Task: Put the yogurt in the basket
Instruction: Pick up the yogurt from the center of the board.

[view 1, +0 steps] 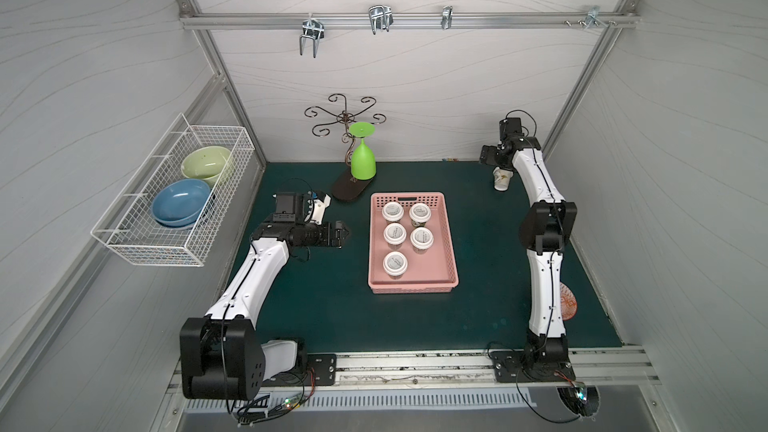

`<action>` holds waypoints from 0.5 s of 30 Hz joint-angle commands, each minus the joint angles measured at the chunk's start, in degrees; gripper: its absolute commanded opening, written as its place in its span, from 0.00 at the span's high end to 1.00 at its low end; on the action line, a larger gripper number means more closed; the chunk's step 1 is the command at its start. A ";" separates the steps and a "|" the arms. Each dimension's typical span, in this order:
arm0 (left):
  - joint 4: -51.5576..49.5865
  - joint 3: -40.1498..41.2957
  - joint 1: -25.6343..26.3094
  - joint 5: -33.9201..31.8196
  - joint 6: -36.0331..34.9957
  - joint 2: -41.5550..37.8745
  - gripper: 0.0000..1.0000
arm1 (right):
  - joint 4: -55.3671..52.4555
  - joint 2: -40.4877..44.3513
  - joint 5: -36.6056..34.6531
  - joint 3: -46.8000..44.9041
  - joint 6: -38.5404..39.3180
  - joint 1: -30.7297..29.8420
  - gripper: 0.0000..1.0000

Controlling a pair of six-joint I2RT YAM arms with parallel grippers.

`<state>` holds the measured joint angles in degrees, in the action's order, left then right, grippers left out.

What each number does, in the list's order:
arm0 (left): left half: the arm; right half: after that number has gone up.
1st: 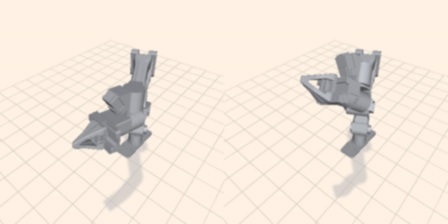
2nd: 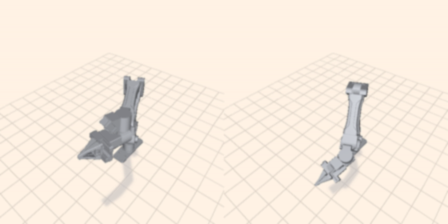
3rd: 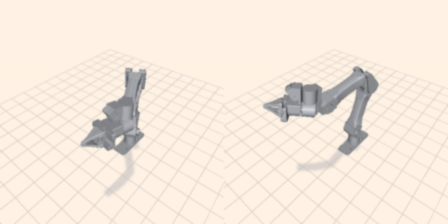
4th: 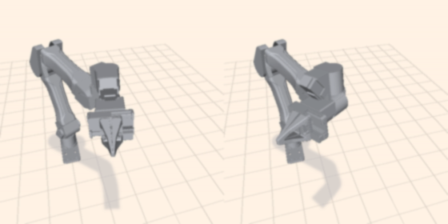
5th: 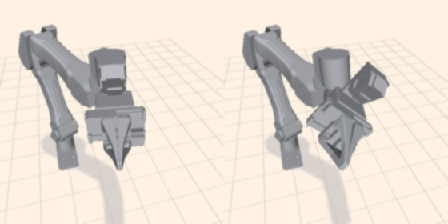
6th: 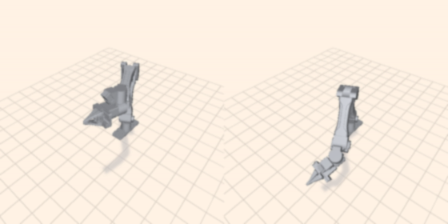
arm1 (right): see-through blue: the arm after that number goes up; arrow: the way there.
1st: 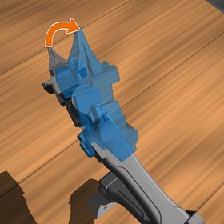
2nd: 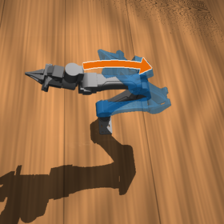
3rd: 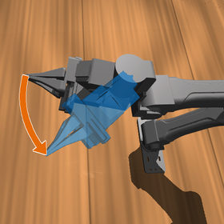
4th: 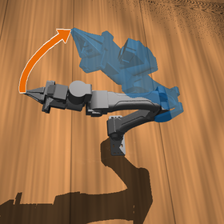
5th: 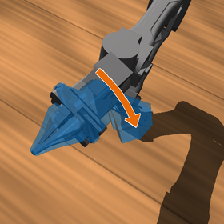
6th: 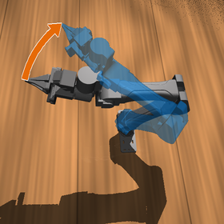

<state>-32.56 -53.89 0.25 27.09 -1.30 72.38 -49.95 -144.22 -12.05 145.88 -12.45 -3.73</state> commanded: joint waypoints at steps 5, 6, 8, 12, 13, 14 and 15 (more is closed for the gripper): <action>0.82 -1.28 -0.34 0.77 0.16 1.49 0.01 | -4.43 -7.21 -4.82 -0.06 0.53 2.23 0.01; 0.78 -1.31 -0.34 0.68 0.07 1.68 0.01 | -4.13 -7.30 -5.57 -0.45 0.77 2.37 0.01; 0.81 -1.34 -0.35 0.70 0.15 2.14 0.01 | -3.76 -7.71 -6.06 -0.69 1.11 2.49 0.01; 0.89 -1.57 -0.34 0.73 0.16 2.93 0.01 | -3.01 -8.85 -4.73 -0.70 0.22 3.40 0.01; 0.89 -1.59 -0.34 0.64 0.05 3.13 0.01 | -2.96 -9.20 -4.23 -0.69 -0.27 3.70 0.01; 0.78 -1.64 -0.34 0.51 0.00 3.20 0.01 | -2.87 -9.47 -3.95 -0.71 -0.68 3.93 0.01; 0.70 -1.64 -0.34 0.42 -0.02 3.21 0.01 | -2.88 -9.58 -3.79 -0.76 -1.05 4.15 0.03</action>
<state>-32.60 -53.89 0.25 27.05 -1.26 75.18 -52.71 -152.70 -16.23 144.46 -12.27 -0.73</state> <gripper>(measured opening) 0.987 0.976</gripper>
